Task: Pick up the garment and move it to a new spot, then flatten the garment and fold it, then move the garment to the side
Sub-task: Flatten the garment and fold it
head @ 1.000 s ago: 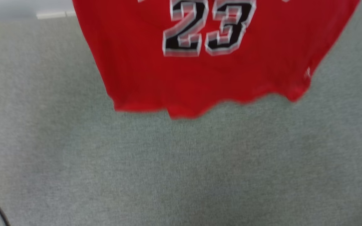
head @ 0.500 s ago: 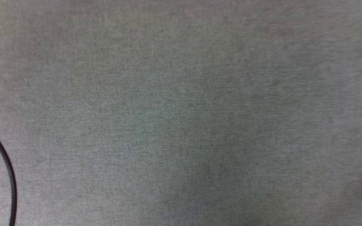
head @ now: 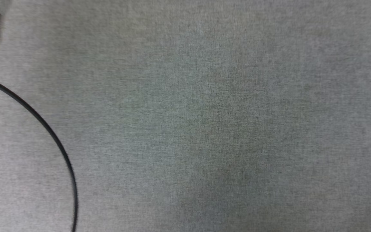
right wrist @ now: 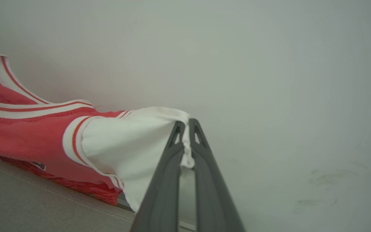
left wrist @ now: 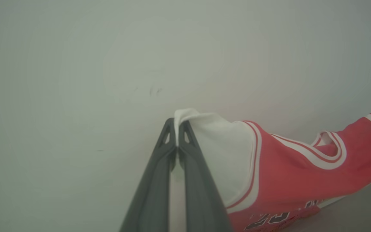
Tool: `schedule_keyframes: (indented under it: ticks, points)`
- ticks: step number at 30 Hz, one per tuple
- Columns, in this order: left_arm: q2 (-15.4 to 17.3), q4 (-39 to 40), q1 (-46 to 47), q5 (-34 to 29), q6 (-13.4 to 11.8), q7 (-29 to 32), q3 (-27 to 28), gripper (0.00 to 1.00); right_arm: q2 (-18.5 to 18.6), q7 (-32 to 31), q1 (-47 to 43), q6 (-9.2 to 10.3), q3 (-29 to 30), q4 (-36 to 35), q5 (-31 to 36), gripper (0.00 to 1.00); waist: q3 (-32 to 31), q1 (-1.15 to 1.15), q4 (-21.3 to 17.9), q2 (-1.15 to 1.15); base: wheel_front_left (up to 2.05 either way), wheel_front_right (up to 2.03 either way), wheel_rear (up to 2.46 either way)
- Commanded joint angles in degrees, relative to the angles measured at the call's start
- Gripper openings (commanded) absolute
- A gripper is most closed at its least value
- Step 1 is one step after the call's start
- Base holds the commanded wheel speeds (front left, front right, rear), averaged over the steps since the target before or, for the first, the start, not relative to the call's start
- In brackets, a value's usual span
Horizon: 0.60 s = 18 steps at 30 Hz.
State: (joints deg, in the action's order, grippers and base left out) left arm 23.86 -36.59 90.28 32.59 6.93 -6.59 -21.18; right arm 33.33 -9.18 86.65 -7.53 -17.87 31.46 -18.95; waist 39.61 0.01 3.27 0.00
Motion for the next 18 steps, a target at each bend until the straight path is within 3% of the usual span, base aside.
schedule_keyframes:
  ticks: [1, 6, 11, 18]
  points:
    - [-0.26, -0.31, -3.05, 0.49, 0.17, -1.17, -0.67, 0.00, 0.26, 0.84, -1.95, 0.08, -0.13, 0.40, -1.20, 0.00, -2.11, -0.01, 0.45, 0.00, 0.00, 0.00, 0.00]
    - [-0.83, -0.25, -14.90, 1.61, 0.40, -3.74, -4.72, 0.00, 0.55, 2.22, -12.65, 0.07, -2.46, 1.23, -4.97, 0.00, -7.56, -0.01, 0.33, 0.00, 0.00, 0.00, 0.00]
    - [0.66, 2.26, -29.06, 0.39, 0.36, -6.19, -8.43, 0.00, 1.29, 4.20, -26.87, 0.07, -3.65, -0.18, -9.16, 0.00, -14.05, -0.01, -0.09, 0.00, 0.00, 0.00, 0.00]
    - [4.39, 9.35, -49.38, 2.36, -2.33, -4.13, -10.60, 0.00, 3.62, 4.20, -46.02, 0.07, -4.15, -3.81, -14.65, 0.00, -22.33, -0.01, -1.00, 0.00, 0.00, 0.00, 0.00]
